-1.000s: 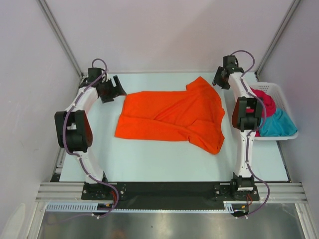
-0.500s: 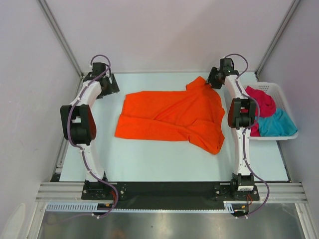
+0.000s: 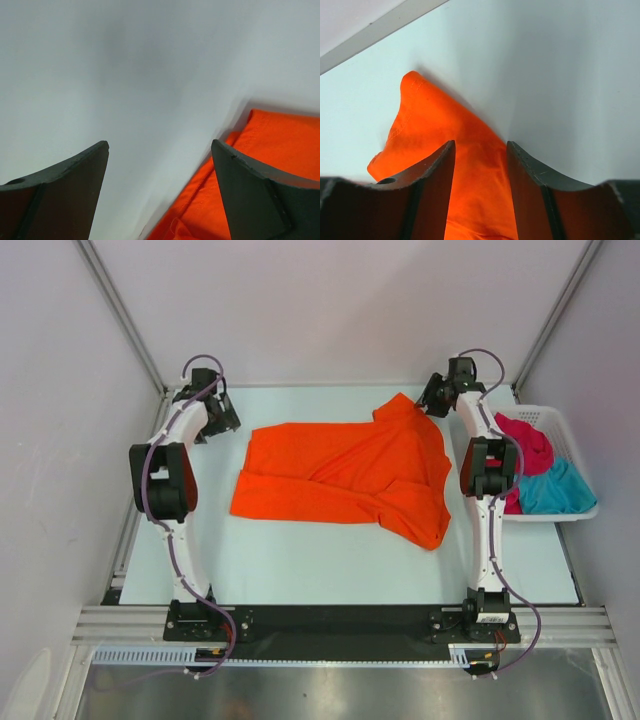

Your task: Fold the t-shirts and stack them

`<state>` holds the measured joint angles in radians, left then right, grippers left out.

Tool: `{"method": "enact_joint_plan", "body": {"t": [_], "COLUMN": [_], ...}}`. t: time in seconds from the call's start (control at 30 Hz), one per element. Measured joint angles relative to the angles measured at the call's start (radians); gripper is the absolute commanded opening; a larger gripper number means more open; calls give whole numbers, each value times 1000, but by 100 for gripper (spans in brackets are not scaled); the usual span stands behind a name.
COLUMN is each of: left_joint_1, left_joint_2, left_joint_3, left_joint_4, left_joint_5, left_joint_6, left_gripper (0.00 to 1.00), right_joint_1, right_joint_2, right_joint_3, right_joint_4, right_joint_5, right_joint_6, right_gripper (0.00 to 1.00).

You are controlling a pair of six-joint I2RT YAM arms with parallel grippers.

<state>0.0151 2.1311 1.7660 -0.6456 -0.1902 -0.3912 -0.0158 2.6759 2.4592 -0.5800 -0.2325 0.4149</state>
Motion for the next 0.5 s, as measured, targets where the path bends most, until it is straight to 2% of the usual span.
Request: {"method": "enact_joint_plan", "body": {"t": [0.27, 0.5], "left_joint_1": [0, 0], "left_joint_2": [1, 10], "left_joint_3": [19, 37], "left_joint_4": [20, 30], "left_joint_5": [0, 12], "left_joint_6": [-24, -31], "left_gripper": [89, 89], "right_joint_1": [-8, -17], "right_joint_2": [0, 79], "right_joint_3": [2, 94], "right_joint_4": [15, 75], "right_joint_5": [2, -50], "right_joint_6": [12, 83], "right_gripper": [50, 48]}}
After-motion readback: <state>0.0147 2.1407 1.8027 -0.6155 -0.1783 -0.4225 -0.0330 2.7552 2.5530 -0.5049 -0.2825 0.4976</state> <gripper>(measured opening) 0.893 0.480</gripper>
